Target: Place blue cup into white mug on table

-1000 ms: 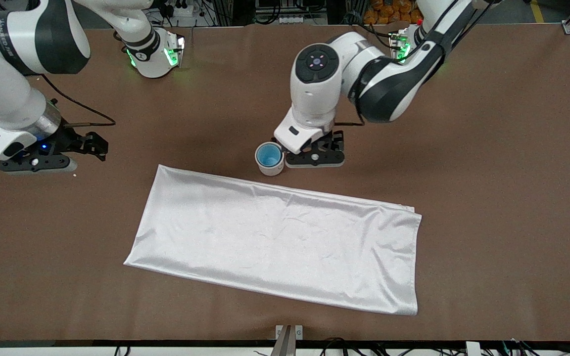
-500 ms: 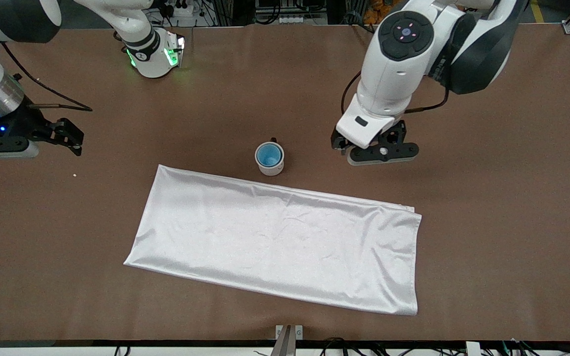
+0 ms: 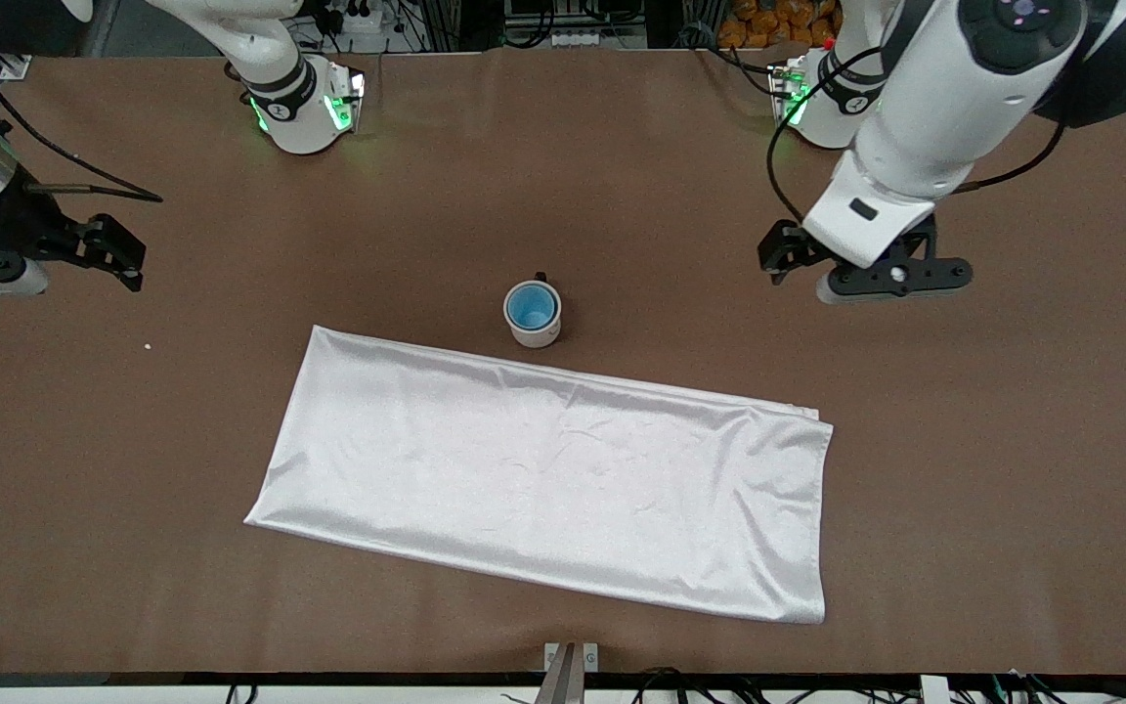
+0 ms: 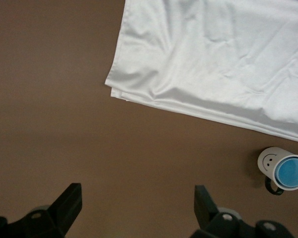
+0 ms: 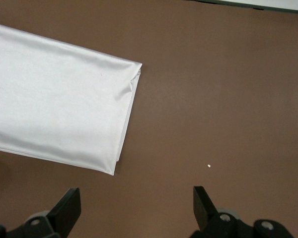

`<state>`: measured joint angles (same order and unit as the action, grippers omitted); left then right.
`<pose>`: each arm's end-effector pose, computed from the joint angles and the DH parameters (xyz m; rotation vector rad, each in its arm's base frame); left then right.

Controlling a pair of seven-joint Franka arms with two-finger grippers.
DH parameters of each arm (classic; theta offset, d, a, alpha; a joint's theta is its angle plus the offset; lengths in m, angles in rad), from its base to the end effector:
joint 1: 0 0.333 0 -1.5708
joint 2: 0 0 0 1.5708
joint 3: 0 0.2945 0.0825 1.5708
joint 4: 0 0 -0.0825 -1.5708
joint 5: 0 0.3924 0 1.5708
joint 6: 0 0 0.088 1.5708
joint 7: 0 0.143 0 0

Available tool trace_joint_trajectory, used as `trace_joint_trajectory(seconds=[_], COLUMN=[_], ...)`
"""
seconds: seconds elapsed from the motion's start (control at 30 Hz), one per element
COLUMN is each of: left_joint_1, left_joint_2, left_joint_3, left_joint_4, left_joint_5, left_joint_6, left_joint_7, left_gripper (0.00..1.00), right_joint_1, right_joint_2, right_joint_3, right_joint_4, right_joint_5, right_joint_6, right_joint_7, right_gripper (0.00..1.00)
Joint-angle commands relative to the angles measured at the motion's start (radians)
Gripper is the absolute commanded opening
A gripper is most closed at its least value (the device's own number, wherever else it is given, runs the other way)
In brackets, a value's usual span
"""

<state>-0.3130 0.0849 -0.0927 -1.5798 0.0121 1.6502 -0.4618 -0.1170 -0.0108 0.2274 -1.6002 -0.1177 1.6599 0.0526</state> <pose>0.5447 -0.2304 0.5207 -3.1306 -0.0866 0.0173 0.5693 0.0478 0.5679 3.0238 0.0972 0.1207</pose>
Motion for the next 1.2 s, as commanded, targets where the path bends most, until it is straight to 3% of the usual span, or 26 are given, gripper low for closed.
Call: trace_joint_trajectory(seconds=[0.0,0.1,0.27,1.17], left_joint_1=[-0.006,-0.005,-0.012,-0.006], left_joint_2=[-0.08,-0.088,-0.086,-0.07], left_joint_3=[0.082,0.135,0.237,0.249], left_joint_4=[-0.065,-0.069,-0.059,-0.045], left_joint_5=[-0.03,-0.03,-0.029,-0.014], left_joint_6=[-0.047,-0.058,-0.063,-0.049], left_joint_7=[0.086,0.187,0.351,0.37], left_gripper=[1.0,1.0,1.0,1.0], right_joint_1=[-0.021,-0.021,-0.033,-0.041], right_joint_2=[0.031,0.037,0.037,0.035], right_joint_3=[0.009,0.01,0.009,0.01], right_joint_4=[0.071,0.077,0.077,0.078], right_joint_5=[0.019,0.027,0.141,0.119], right_joint_6=[-0.049,-0.051,-0.051,-0.071], right_joint_7=[-0.016,-0.013,0.018,0.026], right_gripper=[1.0,1.0,1.0,1.0])
